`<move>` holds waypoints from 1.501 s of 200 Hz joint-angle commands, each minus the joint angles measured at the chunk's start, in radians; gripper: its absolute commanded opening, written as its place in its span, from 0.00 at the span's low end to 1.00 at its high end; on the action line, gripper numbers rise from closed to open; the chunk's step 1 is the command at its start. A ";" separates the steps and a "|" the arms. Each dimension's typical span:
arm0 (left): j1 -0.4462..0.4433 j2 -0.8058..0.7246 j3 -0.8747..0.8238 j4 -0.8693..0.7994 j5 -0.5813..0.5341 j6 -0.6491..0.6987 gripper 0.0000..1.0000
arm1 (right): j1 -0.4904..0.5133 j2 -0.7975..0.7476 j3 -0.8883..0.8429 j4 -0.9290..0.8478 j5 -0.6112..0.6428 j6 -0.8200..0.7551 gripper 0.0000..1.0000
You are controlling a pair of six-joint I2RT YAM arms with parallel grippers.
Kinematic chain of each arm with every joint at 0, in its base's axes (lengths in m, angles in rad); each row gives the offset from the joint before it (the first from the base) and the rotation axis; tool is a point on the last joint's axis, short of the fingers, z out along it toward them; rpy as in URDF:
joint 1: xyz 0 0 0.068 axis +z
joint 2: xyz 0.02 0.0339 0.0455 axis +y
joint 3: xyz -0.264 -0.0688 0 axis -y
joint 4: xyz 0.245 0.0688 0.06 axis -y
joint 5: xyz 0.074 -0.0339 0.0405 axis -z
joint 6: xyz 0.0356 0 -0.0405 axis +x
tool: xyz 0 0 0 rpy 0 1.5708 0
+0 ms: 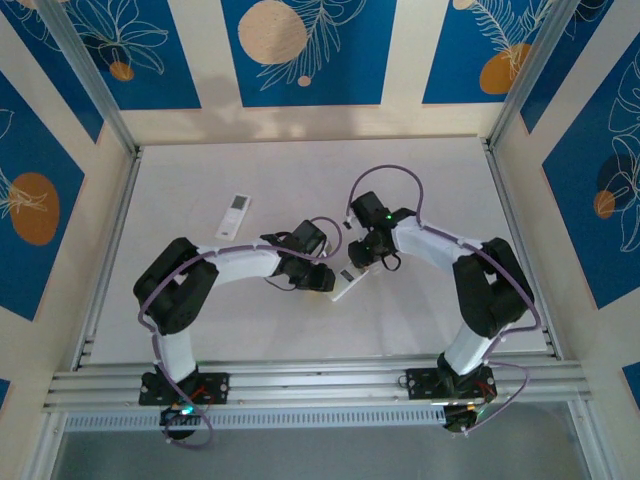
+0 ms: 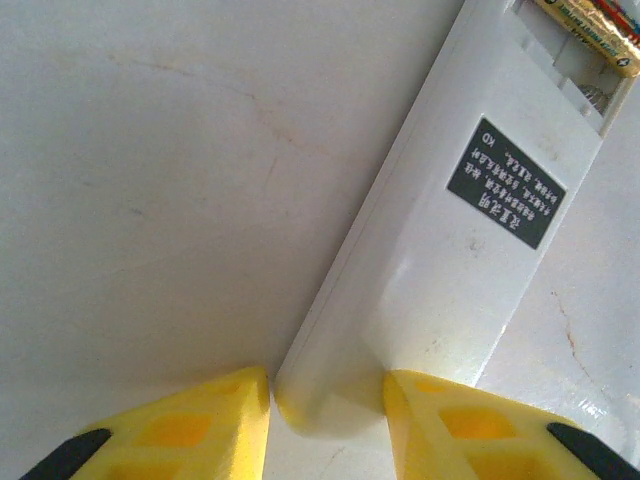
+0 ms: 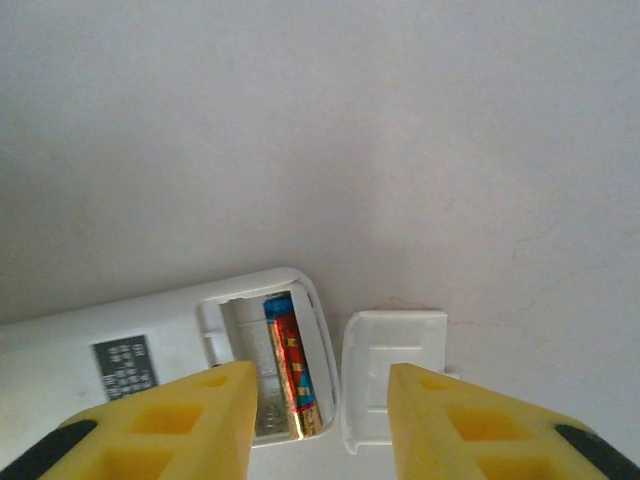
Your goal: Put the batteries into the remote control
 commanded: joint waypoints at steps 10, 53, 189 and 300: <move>0.015 0.068 -0.037 -0.043 -0.106 0.011 0.37 | -0.019 -0.027 0.005 -0.004 -0.079 0.024 0.41; 0.016 0.067 -0.034 -0.046 -0.103 0.011 0.37 | -0.033 -0.028 -0.019 -0.022 -0.119 0.040 0.29; 0.016 0.074 -0.030 -0.049 -0.100 0.012 0.36 | -0.027 0.035 -0.034 -0.033 -0.109 0.056 0.16; 0.016 0.081 -0.024 -0.054 -0.103 0.017 0.37 | 0.011 0.134 -0.029 -0.037 0.012 0.054 0.12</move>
